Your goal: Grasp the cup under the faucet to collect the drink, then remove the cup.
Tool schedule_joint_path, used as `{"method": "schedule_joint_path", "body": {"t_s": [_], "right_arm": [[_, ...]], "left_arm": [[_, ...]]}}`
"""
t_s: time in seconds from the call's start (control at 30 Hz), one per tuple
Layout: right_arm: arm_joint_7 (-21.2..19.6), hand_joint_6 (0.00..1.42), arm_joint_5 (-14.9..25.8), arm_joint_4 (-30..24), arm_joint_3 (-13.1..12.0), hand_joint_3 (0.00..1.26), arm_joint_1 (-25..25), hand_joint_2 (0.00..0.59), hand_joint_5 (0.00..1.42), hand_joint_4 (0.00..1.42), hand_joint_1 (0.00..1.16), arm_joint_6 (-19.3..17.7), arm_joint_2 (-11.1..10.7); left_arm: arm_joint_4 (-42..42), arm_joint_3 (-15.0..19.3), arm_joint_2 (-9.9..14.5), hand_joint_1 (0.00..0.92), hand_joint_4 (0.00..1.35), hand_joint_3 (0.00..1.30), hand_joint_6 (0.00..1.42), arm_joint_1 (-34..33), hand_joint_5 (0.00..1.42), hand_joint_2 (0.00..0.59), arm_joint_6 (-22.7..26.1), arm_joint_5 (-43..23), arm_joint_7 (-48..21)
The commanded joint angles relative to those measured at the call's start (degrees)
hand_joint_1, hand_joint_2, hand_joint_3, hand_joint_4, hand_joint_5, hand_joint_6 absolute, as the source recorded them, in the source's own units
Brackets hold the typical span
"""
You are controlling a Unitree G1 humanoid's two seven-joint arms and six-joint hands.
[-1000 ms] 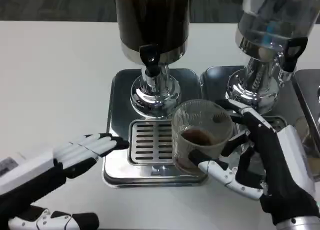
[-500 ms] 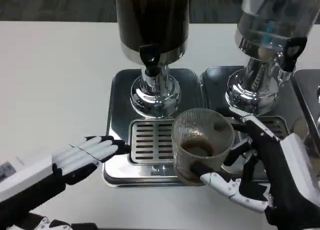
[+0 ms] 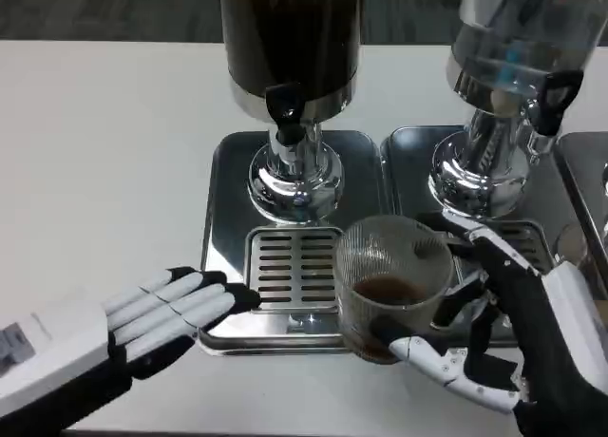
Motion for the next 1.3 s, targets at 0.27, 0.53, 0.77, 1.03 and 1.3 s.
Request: {"method": "schedule_joint_path", "body": {"t_s": [0.27,0.53,0.77,1.03,1.3], "right_arm": [[0.6,1.15,1.0,-2.3,-0.4,0.54,-0.3,0.354,0.81,0.63,0.7,-2.4,0.4],[0.3,1.15,0.3,-2.6,-0.5,0.54,-0.1,0.359,0.82,0.63,0.7,-2.6,0.5],[0.6,1.15,0.9,-2.7,-1.1,0.55,-0.8,0.361,0.82,0.64,0.7,-2.5,0.4],[0.5,1.16,1.1,-2.4,-1.6,0.55,-1.1,0.366,0.83,0.64,0.71,-2.7,0.5],[0.4,1.18,1.5,-1.8,-1.6,0.56,-1.3,0.367,0.84,0.64,0.71,-2.8,0.6]], "left_arm": [[-4.0,4.5,-0.3,0.0,0.0,0.0,0.0,3.2,0.0,0.107,-1.0,6.6,4.0],[-5.0,4.6,0.0,0.029,0.0,0.0,0.0,3.7,0.0,0.104,0.0,8.8,5.8],[-5.4,4.2,0.0,0.036,0.0,0.0,0.0,4.1,0.0,0.102,1.2,9.2,6.9],[-5.7,3.8,0.3,0.038,0.0,0.0,0.0,4.6,0.0,0.104,2.4,9.3,7.5],[-5.5,3.3,1.0,0.0,0.0,0.0,0.0,4.5,0.0,0.096,3.2,8.0,7.4]]}}
